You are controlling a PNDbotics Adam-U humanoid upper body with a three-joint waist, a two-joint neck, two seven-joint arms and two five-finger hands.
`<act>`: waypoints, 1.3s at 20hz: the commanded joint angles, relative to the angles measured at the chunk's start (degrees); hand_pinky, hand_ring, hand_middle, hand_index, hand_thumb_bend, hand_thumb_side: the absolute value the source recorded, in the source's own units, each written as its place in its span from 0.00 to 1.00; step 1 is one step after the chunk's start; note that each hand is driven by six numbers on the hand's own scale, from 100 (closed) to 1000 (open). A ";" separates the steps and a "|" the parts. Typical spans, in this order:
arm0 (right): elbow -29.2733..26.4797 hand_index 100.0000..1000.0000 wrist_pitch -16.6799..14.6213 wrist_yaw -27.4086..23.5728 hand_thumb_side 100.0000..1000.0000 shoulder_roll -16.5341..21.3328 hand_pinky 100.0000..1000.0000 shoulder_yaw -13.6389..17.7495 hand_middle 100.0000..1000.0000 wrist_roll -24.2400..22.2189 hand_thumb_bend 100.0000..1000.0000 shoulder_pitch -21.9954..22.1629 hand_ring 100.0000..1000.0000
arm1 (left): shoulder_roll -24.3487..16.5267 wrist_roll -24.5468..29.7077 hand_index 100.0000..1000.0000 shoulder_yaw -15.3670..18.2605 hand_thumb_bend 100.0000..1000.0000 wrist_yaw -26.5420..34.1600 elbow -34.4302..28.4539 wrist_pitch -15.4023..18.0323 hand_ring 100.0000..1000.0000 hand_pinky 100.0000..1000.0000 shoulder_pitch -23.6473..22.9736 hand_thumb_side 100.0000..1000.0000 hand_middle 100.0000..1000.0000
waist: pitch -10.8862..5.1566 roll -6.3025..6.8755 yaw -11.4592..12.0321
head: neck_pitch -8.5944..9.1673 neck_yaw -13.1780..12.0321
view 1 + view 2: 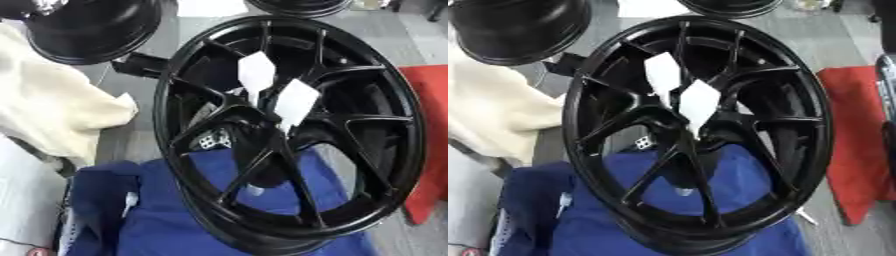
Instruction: Pull the pin out of the wheel hub.
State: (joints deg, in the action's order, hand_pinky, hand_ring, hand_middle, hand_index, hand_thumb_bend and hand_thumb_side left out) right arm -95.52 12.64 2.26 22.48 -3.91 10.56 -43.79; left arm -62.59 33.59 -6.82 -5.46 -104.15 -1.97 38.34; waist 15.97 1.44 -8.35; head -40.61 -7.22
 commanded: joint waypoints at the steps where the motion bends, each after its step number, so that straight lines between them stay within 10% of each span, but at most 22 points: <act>1: -0.55 0.66 -0.09 -0.02 0.68 1.67 0.64 0.09 0.52 -0.27 0.00 -1.00 0.52 | -2.66 6.61 0.77 -2.27 0.00 -2.90 0.24 0.03 0.76 0.81 2.78 0.51 0.70 | -1.29 0.04 -0.21 | 0.91 -0.24; 12: -0.46 0.66 0.20 -0.23 0.68 1.90 0.64 -0.42 0.51 -0.92 0.00 -1.58 0.52 | 2.26 18.34 0.79 -10.87 0.08 -8.90 4.58 1.41 0.78 0.83 15.04 0.53 0.72 | -0.75 0.10 -1.21 | 1.33 0.17; 22: -0.51 0.66 0.40 -0.50 0.68 1.48 0.64 -0.75 0.51 -1.44 0.00 -1.87 0.52 | 8.64 18.38 0.84 -16.46 0.31 -9.67 10.04 7.60 0.87 0.89 22.38 0.03 0.78 | -0.64 -0.36 -2.11 | 1.75 0.50; 26: -0.45 0.66 0.32 -0.57 0.68 1.17 0.64 -0.85 0.51 -1.53 0.00 -1.95 0.52 | 10.41 18.38 0.82 -17.29 0.35 -8.59 11.26 9.98 0.85 0.89 23.89 0.00 0.76 | -0.60 -0.37 -2.28 | 1.80 0.53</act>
State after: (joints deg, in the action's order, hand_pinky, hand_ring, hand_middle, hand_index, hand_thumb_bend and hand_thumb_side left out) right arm -95.51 13.06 2.01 22.90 -4.98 9.10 -44.68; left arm -51.73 52.00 -24.39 -14.47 -92.97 7.20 60.97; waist 16.27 1.24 -10.58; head -39.60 -6.88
